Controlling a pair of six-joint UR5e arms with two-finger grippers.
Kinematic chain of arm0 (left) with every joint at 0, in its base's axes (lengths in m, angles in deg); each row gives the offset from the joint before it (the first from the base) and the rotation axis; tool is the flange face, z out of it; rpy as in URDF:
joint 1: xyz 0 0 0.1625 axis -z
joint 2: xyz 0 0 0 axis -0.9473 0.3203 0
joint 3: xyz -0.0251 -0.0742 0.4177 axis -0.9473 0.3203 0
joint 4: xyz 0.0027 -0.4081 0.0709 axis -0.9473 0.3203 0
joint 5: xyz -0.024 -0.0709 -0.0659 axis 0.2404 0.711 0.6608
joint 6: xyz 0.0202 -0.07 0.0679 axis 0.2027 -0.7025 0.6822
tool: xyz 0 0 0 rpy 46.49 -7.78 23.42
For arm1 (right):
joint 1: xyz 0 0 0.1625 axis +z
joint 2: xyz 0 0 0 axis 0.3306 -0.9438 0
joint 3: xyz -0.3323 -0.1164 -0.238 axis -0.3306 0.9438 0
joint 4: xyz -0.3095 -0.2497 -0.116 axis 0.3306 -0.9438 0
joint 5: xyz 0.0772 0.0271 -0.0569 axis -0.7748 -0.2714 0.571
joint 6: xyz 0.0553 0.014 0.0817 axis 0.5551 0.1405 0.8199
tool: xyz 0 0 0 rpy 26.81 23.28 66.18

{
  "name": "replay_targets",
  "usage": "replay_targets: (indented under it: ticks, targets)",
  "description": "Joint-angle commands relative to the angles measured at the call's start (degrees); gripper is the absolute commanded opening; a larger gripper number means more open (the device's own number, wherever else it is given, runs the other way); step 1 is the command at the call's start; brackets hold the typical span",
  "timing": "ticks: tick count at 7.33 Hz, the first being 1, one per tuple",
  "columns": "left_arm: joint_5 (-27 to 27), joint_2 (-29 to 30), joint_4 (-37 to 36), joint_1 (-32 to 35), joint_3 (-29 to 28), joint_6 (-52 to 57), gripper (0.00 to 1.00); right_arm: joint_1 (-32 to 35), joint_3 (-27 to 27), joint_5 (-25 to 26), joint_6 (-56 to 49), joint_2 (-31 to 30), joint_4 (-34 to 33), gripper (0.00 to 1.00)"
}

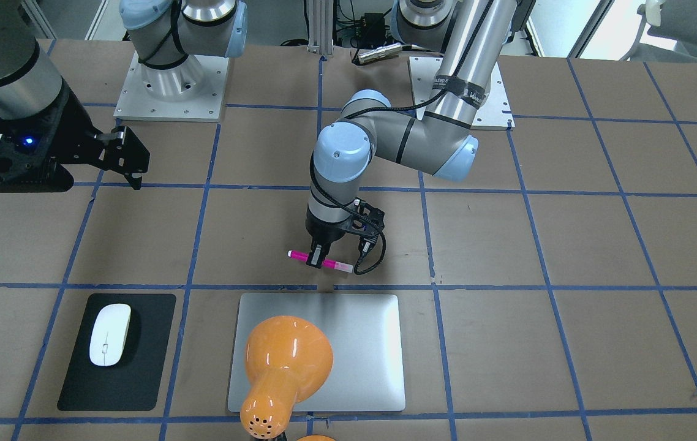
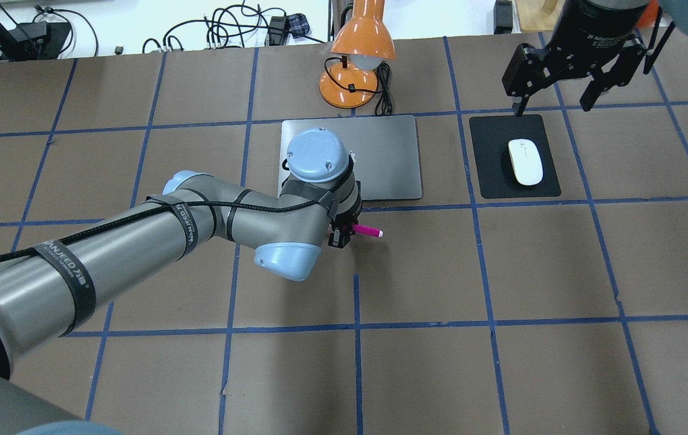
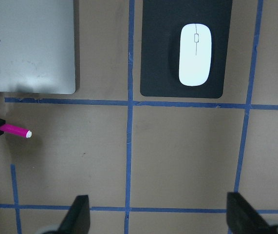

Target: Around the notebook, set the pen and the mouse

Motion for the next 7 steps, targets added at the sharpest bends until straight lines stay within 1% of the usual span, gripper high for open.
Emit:
replay_targets:
  ticks: [1,2,3,4,5,6,7]
  targets:
    - [0.1,0.2,-0.3,-0.1,1.0,-0.5,0.30,-0.1,-0.1,-0.7,0.1,0.0,-1.9,1.00]
    - [0.1,0.1,-0.3,0.0,1.1,-0.5,0.69,-0.1,-0.1,-0.6,0.1,-0.1,-2.0,1.00]
    - [0.5,-0.2,-0.3,0.0,1.0,-0.4,0.86,-0.1,-0.1,-0.6,0.1,-0.1,-2.0,1.00]
    - [0.6,-0.7,-0.3,0.0,1.0,0.4,0.97,-0.1,-0.1,-0.5,0.1,0.0,-2.0,1.00]
    - [0.7,-1.4,-0.3,-0.1,0.4,2.4,0.97,-0.1,-0.1,-0.6,0.1,-0.1,-2.0,1.00]
    - [1.3,-2.2,-0.3,-0.8,0.1,12.6,0.99,-0.1,-0.1,-0.6,0.0,0.0,-2.0,1.00]
    - [3.0,-3.6,0.0,-2.4,-0.1,21.7,0.99,-0.1,-0.1,-0.6,0.0,0.0,-2.0,1.00]
